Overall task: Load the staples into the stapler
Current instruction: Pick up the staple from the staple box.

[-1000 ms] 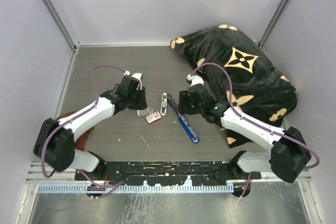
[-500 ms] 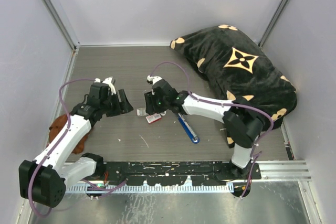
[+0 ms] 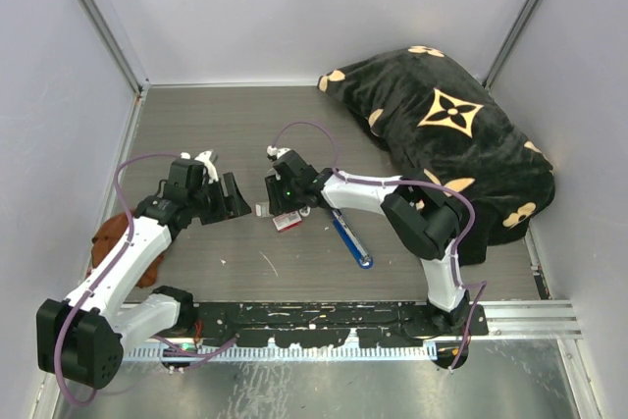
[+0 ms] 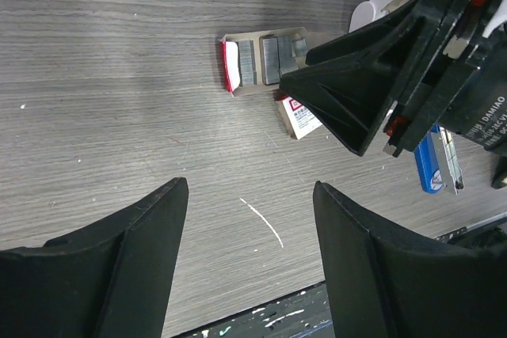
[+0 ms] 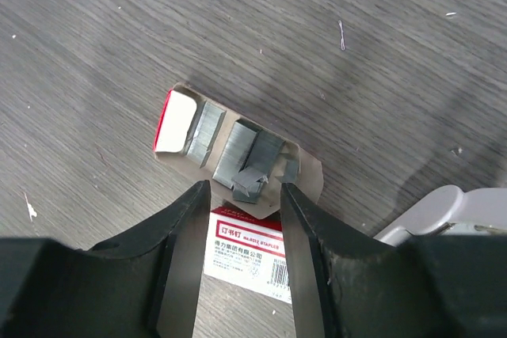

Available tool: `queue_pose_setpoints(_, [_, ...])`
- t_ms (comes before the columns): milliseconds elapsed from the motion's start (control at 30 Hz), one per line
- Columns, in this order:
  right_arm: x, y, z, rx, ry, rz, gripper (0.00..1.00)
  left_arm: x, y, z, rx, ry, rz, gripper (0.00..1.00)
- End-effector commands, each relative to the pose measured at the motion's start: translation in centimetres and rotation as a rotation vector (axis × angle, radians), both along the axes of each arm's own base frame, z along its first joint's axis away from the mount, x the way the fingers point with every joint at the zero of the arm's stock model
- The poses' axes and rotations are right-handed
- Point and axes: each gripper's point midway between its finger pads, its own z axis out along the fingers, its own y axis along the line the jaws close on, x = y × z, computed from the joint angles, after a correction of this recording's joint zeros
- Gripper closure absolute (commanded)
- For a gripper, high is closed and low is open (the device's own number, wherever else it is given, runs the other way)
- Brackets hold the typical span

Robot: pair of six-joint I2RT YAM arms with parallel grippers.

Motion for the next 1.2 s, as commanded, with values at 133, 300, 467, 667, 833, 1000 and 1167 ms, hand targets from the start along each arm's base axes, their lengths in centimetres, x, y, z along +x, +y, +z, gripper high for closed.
queue_pose_setpoints(133, [2.0, 1.4, 1.5, 0.065, -0.014, -0.048, 0.55, 0.0, -0.1, 0.8, -0.009, -0.036, -0.022, 0.34])
queue_pose_setpoints(300, [2.2, 1.5, 0.9, 0.065, 0.001, -0.047, 0.58, -0.1, 0.1, 0.8, -0.002, -0.037, -0.025, 0.34])
queue_pose_setpoints(467, [2.2, 1.8, 1.1, 0.082, 0.010, -0.031, 0.65, -0.2, 0.1, 0.9, 0.002, -0.039, -0.028, 0.34])
queue_pose_setpoints(667, [1.9, 1.9, 1.7, 0.103, 0.021, -0.020, 0.72, -0.2, 0.2, 0.9, 0.004, -0.041, -0.026, 0.34])
queue_pose_setpoints(833, [1.8, 1.8, 2.4, 0.116, 0.020, -0.021, 0.80, -0.3, 0.1, 0.8, 0.002, -0.036, -0.029, 0.33])
queue_pose_setpoints(1000, [1.7, 1.9, 3.1, 0.128, 0.019, -0.016, 0.87, -0.4, 0.2, 0.6, 0.003, -0.032, -0.026, 0.33])
queue_pose_setpoints(1167, [1.5, 1.9, 4.0, 0.146, 0.014, -0.012, 0.95, -0.5, 0.2, 0.4, 0.004, -0.027, -0.027, 0.33])
